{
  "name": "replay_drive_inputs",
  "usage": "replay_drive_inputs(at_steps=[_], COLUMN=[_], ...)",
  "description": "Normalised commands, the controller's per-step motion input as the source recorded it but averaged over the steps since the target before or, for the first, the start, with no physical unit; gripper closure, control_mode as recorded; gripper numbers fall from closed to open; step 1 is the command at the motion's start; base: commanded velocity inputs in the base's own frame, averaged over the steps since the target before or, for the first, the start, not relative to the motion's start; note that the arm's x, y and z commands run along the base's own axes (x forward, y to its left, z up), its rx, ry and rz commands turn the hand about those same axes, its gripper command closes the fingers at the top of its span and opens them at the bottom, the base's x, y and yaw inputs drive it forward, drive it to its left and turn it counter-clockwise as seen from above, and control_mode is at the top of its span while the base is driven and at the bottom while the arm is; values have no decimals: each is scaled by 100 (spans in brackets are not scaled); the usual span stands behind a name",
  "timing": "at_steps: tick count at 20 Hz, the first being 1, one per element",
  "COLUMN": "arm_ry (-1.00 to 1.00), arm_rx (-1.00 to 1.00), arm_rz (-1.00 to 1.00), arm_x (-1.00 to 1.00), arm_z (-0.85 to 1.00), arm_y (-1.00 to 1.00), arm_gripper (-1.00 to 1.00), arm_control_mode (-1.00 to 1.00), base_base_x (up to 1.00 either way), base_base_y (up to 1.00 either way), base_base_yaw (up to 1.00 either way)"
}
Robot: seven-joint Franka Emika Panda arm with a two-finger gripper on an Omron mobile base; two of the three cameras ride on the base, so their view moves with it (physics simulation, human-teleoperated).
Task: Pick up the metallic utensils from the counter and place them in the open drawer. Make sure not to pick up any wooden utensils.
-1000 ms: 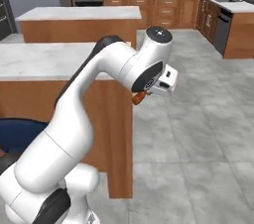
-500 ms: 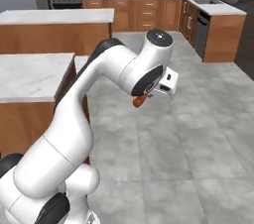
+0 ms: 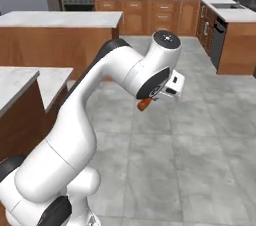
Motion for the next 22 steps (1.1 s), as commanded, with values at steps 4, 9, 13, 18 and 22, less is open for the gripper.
replay_drive_inputs(at_steps=[4, 9, 13, 18, 22], arm_ry=[0, 0, 0, 0, 0], arm_rx=[0, 0, 0, 0, 0], arm_rz=[0, 0, 0, 0, 0], arm_x=[0, 0, 0, 0, 0], arm_z=[0, 0, 0, 0, 0], arm_y=[0, 0, 0, 0, 0], arm_gripper=[100, 100, 100, 100, 100], arm_control_mode=[100, 100, 100, 100, 100], base_base_x=[100, 100, 100, 100, 100], base_base_y=[-17, -30, -88, -98, -66], base_base_yaw=[28, 25, 1, 0, 0])
